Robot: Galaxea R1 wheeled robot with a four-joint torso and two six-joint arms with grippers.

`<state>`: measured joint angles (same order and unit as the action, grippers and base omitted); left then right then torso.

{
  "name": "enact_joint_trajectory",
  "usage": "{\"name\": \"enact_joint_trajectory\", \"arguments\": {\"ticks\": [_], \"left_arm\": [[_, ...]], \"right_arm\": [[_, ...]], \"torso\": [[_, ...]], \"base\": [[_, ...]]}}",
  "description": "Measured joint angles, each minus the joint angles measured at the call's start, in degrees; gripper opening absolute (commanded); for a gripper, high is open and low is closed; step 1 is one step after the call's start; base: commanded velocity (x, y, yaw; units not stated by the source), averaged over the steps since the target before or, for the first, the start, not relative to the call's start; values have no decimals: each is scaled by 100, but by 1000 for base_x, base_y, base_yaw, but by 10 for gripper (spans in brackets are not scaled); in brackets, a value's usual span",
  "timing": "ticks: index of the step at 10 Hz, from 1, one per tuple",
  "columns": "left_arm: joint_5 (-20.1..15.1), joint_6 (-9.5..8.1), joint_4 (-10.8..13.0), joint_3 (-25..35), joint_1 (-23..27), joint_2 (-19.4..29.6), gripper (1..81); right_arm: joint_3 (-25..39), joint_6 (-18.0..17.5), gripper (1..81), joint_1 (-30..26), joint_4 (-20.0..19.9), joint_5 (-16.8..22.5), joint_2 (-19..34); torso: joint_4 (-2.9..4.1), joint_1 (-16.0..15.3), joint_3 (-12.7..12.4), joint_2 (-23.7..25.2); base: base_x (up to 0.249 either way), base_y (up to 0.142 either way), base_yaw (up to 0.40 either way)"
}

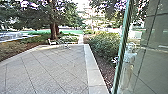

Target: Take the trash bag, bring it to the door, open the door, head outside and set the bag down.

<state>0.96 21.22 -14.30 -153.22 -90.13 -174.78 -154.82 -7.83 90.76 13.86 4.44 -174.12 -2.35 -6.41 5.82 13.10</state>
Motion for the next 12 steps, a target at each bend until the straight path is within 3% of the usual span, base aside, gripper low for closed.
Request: {"name": "enact_joint_trajectory", "arguments": {"ticks": [12], "left_arm": [[24,2,2,28,-9,-23,10]], "right_arm": [[-28,-7,811,-13,0,2,17]], "torso": [[0,-2,2,0]], "base": [[113,0,0]]}}
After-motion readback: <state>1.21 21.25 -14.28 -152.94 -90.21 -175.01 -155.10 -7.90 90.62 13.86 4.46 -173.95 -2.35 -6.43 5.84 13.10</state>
